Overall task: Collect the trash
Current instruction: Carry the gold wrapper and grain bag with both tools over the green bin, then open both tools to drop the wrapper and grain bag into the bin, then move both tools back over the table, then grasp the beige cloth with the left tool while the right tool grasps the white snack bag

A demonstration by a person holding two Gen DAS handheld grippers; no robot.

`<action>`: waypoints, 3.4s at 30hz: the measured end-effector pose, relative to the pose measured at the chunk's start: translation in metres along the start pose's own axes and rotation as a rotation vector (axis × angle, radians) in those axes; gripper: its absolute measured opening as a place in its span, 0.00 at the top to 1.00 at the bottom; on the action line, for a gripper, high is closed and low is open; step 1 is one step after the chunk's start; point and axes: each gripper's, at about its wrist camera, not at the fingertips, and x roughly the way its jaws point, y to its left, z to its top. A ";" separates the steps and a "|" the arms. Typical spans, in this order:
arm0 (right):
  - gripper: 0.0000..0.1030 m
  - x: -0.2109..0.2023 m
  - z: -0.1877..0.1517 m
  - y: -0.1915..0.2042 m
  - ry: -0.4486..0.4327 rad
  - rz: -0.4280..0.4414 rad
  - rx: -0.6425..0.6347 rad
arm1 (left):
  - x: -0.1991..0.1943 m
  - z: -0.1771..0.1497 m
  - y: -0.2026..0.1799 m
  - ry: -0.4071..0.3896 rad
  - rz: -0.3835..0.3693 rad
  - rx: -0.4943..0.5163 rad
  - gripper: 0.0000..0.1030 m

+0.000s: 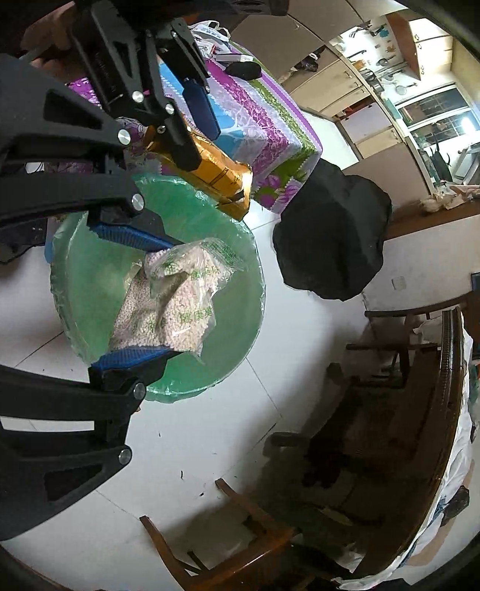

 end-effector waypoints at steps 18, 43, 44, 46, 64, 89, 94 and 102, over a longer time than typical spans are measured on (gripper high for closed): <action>0.55 0.023 -0.002 -0.009 0.072 -0.021 -0.006 | 0.021 0.006 -0.005 0.085 0.023 0.021 0.48; 0.42 0.055 -0.005 -0.024 0.125 0.001 -0.002 | 0.080 -0.001 0.010 0.179 0.058 0.014 0.43; 0.42 0.054 -0.005 -0.026 0.122 0.002 0.000 | 0.080 -0.002 0.012 0.179 0.060 0.014 0.43; 0.42 0.053 -0.005 -0.029 0.119 0.001 0.005 | 0.081 -0.003 0.013 0.180 0.062 0.009 0.43; 0.28 -0.041 -0.061 0.046 -0.248 0.123 -0.143 | -0.037 -0.066 0.061 0.005 0.059 0.010 0.43; 0.22 -0.012 -0.135 0.249 -0.135 0.444 -0.458 | -0.192 -0.258 0.331 -0.122 0.345 -0.479 0.40; 0.22 0.000 -0.114 0.283 -0.094 0.553 -0.476 | -0.178 -0.244 0.337 -0.139 0.350 -0.503 0.49; 0.23 0.074 -0.043 0.356 0.125 0.691 -0.300 | -0.202 -0.267 0.332 -0.181 0.326 -0.510 0.54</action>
